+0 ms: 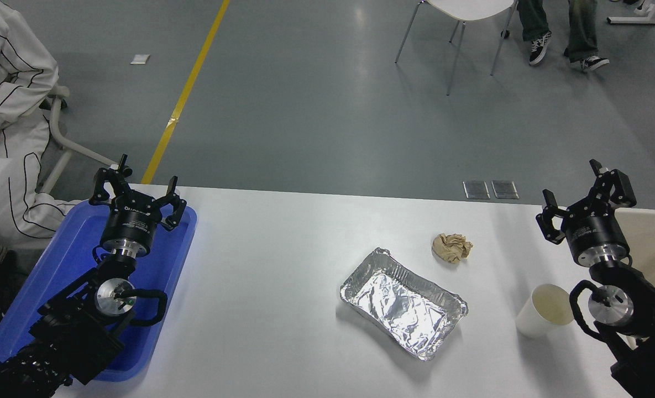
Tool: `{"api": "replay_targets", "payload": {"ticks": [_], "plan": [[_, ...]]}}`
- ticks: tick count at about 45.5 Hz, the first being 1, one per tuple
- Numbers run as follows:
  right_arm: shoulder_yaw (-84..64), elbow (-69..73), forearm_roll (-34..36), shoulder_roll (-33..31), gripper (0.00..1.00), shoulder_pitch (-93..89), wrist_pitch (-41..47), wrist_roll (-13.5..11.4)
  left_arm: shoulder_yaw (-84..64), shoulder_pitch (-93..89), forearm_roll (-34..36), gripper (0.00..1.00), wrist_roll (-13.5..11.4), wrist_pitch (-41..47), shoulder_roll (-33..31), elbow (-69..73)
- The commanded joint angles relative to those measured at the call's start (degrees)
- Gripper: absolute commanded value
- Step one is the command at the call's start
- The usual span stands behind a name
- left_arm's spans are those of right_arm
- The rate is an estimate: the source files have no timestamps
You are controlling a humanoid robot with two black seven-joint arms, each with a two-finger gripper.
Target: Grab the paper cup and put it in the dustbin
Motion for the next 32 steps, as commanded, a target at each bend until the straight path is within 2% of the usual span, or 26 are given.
{"api": "replay_targets", "payload": {"ticks": [1,32], "plan": [[-0.02,-0.06,-0.03,0.00,1.00,-0.14,0.00,0.00,0.00,0.00,0.00,1.00,0.00,0.01,-0.05,0.00],[0.16,0.03,-0.03,-1.23,1.00,-0.41,0.00,0.00,0.00,0.00,0.00,1.00,0.00,0.01,0.03,0.00]]}}
